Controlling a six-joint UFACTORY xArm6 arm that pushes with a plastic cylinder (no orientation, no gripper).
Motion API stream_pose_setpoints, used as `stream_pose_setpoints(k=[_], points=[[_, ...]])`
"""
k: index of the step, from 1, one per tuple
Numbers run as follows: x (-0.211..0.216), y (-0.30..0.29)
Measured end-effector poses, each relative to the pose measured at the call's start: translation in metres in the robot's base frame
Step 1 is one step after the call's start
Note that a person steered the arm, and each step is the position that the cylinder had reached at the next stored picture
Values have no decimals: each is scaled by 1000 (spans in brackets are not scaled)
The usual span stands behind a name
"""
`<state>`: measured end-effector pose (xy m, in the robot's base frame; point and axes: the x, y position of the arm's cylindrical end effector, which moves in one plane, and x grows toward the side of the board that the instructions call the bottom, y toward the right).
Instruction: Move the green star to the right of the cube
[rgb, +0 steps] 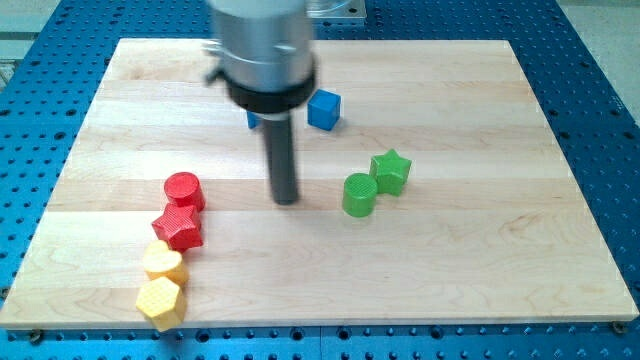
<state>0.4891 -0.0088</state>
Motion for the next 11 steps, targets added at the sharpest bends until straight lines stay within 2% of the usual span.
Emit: stream_pose_setpoints(k=[1, 2, 3, 4, 5, 6, 7, 10, 11], points=[[19, 75], [-6, 136], [-54, 121], [-2, 135], [36, 118], [1, 91], [-39, 89], [-97, 97], [-70, 91]])
